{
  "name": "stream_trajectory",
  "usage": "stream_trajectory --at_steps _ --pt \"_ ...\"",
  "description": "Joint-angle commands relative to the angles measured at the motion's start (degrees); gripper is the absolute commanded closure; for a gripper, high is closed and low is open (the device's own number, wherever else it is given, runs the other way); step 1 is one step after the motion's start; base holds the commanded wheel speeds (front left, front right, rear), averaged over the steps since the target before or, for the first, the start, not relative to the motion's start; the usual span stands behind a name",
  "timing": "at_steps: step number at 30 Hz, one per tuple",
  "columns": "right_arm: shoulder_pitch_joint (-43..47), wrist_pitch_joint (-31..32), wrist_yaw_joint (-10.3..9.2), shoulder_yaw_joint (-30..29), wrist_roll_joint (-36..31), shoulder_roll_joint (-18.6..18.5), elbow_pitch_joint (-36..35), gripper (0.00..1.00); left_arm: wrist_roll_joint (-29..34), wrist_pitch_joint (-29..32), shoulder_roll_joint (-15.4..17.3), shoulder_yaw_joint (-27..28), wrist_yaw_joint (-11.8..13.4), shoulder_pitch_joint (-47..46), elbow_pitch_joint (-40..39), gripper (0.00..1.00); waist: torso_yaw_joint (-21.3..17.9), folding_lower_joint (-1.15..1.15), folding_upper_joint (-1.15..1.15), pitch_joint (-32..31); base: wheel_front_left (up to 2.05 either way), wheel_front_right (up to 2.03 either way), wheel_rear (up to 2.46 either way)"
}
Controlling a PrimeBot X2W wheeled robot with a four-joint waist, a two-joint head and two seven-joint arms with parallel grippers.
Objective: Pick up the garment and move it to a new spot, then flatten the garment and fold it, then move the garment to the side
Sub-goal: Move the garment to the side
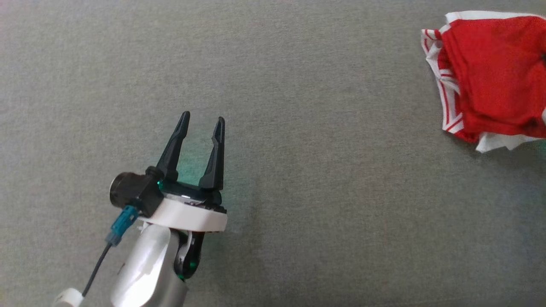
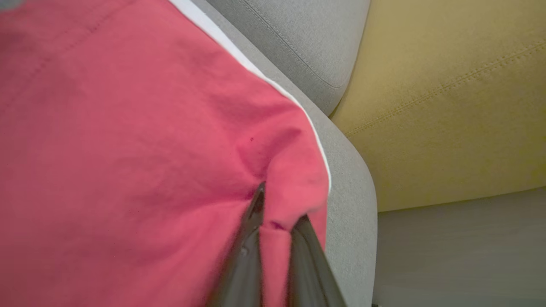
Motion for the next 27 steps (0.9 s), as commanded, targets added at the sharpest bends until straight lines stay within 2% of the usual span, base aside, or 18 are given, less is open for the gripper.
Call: stream_trajectory --at_steps 1,8,9,10,17,21,27 --pt "-0.65 -0.09 -0.05 0.15 -0.54 -2.96 -0.21 1.00 0.59 -0.37 0.43 1.80 -0.28 -1.67 -1.60 0.00 0.44 -0.01 0.00 0.31 0.00 0.00 0.00" --pt "-1.43 -0.83 -0.05 -0.58 -1.93 -2.56 3.17 1.00 0.73 -0.37 0.43 1.72 -0.32 -1.42 -1.54 0.00 1.12 -0.01 0.00 0.18 0.00 0.00 0.00" --pt "-1.51 -1.09 -0.05 -0.84 -2.05 -2.35 3.59 0.82 0.74 -0.37 0.43 1.74 -0.32 -1.36 -1.49 0.00 1.11 -0.01 0.00 0.01 0.00 0.00 0.00" --pt "-1.58 -1.38 -0.05 -1.29 -2.06 -2.02 4.08 0.00 0.75 -0.37 0.43 1.78 -0.32 -1.27 -1.40 0.00 1.06 -0.01 0.00 -0.28 0.00 0.00 0.00" --pt "-1.26 -2.03 -0.05 -5.51 -1.00 1.22 7.35 0.00 0.95 -0.37 0.43 2.48 -0.33 -0.21 -0.84 0.00 0.20 -0.01 0.00 -3.64 0.00 0.00 0.00" --pt "-0.90 -4.85 -0.05 -10.56 -0.59 4.04 8.02 0.00 1.00 -0.37 0.43 3.54 -0.33 1.02 -0.84 0.00 -0.66 -0.01 0.00 -7.07 0.00 0.00 0.00" --pt "0.63 -10.33 -0.05 -19.44 0.81 11.36 3.92 0.00 0.43 -0.37 0.43 5.41 -0.34 3.27 -2.08 0.00 -1.97 -0.01 0.00 -11.81 0.00 0.00 0.00"
